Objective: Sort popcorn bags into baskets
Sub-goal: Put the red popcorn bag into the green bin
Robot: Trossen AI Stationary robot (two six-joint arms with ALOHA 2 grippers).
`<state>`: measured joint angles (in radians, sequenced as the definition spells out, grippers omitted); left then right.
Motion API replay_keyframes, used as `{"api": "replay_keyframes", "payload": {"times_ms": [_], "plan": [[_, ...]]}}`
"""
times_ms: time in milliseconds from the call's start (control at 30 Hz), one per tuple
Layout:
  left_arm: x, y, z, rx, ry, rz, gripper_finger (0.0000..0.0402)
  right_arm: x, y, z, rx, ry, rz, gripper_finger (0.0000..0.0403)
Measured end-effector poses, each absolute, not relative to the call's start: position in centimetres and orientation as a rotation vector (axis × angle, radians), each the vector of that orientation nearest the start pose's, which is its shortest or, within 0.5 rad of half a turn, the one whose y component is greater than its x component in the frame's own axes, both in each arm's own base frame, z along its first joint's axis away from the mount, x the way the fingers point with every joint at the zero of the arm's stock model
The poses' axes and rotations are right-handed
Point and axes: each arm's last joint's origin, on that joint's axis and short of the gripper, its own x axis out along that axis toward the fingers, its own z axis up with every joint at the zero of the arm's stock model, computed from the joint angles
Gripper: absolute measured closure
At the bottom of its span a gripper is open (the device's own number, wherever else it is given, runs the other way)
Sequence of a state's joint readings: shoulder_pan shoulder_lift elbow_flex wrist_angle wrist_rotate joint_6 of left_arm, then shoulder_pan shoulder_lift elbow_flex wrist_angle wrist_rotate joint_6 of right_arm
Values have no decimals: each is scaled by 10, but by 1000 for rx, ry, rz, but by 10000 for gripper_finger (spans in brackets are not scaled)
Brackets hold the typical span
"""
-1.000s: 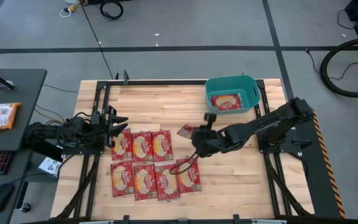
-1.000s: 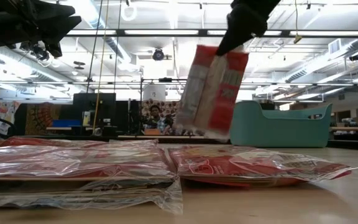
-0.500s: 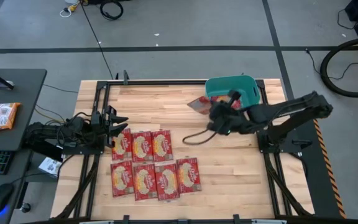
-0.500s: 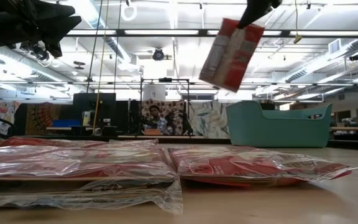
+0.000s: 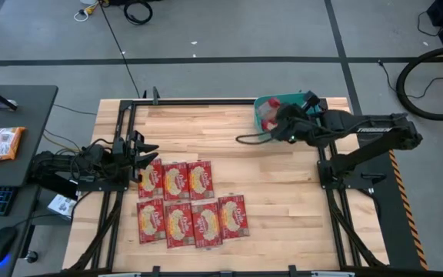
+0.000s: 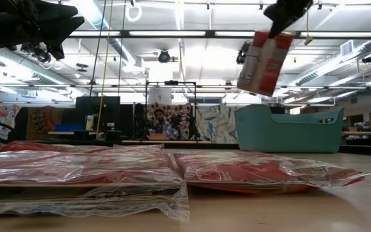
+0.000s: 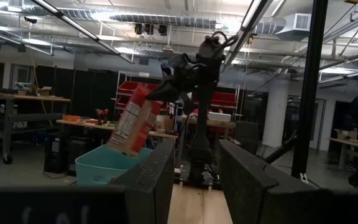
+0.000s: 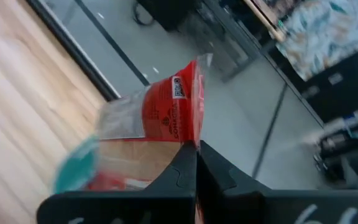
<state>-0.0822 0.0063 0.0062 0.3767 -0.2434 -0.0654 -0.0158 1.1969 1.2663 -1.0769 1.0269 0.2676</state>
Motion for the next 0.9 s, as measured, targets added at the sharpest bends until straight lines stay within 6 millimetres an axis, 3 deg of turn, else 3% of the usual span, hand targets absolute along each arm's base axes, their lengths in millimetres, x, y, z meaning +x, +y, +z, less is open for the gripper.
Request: {"api": "replay_keyframes", "payload": {"times_ms": [367,667,900], "plan": [[90,0,200,-126,-377,147,276,177,-65,345,-109,1000,-1223,398],[90,0,200,-126,-378,147,276,165,-88,343,8,1086,-1265,398],[90,0,200,-126,-377,147,276,161,-104,311,65,1187,-1261,398]]}}
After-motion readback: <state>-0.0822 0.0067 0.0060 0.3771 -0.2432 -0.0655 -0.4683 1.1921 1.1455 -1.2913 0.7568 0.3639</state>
